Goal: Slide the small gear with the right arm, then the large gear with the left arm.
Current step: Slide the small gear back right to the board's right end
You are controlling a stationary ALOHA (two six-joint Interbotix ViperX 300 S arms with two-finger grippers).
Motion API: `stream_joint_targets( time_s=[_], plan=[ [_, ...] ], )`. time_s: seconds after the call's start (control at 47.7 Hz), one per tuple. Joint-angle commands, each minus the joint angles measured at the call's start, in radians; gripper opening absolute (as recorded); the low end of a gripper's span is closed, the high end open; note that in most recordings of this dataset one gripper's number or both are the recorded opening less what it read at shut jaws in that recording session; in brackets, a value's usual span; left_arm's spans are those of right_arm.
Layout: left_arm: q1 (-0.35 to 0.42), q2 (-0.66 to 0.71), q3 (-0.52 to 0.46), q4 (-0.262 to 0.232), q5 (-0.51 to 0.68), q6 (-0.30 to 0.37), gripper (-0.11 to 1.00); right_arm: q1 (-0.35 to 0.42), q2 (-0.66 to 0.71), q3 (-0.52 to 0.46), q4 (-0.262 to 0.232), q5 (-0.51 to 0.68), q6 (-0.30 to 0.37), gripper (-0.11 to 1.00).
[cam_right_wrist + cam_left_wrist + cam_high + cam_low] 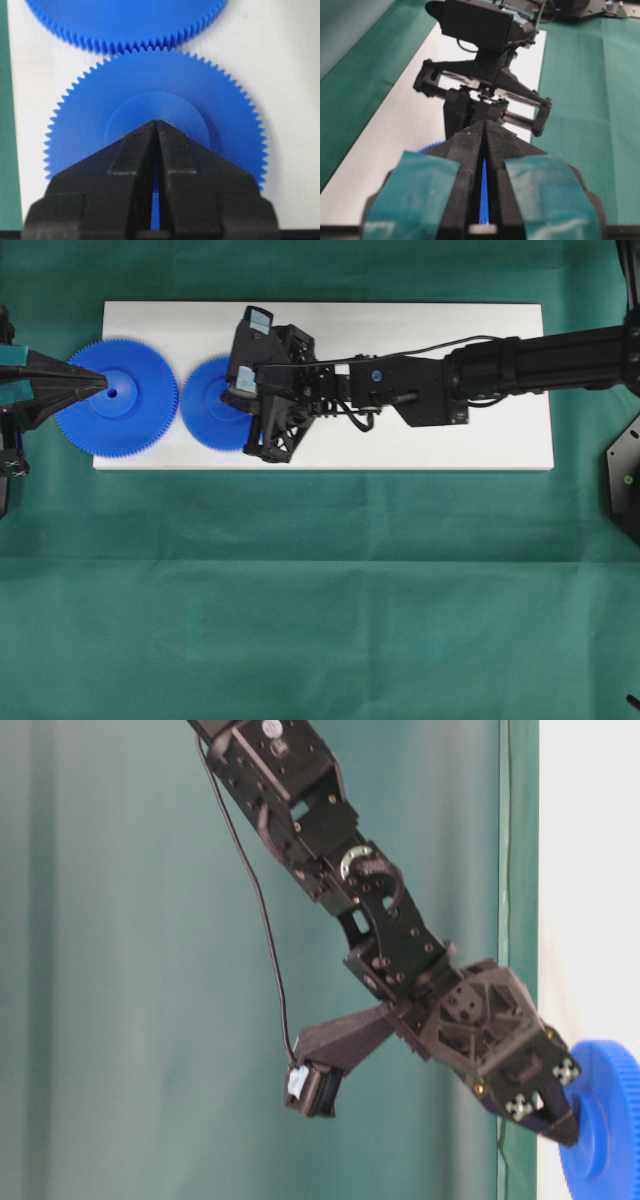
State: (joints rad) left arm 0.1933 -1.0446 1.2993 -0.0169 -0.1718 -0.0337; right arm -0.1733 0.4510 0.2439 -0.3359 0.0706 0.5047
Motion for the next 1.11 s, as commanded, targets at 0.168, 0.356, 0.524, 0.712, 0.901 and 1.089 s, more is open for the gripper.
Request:
stream_joint_targets(
  time_s=[0.168, 0.356, 0.524, 0.712, 0.901, 1.089],
  plan=[
    [0.002, 0.006, -0.009, -0.002, -0.005, -0.002, 0.0, -0.04, -0.092, 0.186, 0.011, 0.026, 0.012, 0.5],
    [0.002, 0.006, -0.003, -0.002, -0.005, 0.0, 0.0, -0.109, -0.202, 0.399, 0.011, -0.002, 0.104, 0.5],
    [0.005, 0.006, 0.017, -0.002, -0.003, 0.0, 0.0, -0.163, -0.301, 0.581, 0.011, -0.051, 0.155, 0.5],
    [0.005, 0.005, 0.025, -0.002, -0.003, 0.0, 0.0, -0.206, -0.436, 0.761, 0.012, -0.055, 0.186, 0.5],
    [0.005, 0.003, 0.028, -0.002, -0.002, -0.002, 0.0, -0.249, -0.569, 0.896, 0.012, 0.009, 0.224, 0.5],
    [0.005, 0.005, 0.025, -0.002, 0.0, 0.0, 0.0, -0.262, -0.719, 0.983, 0.012, 0.143, 0.256, 0.5]
  ],
)
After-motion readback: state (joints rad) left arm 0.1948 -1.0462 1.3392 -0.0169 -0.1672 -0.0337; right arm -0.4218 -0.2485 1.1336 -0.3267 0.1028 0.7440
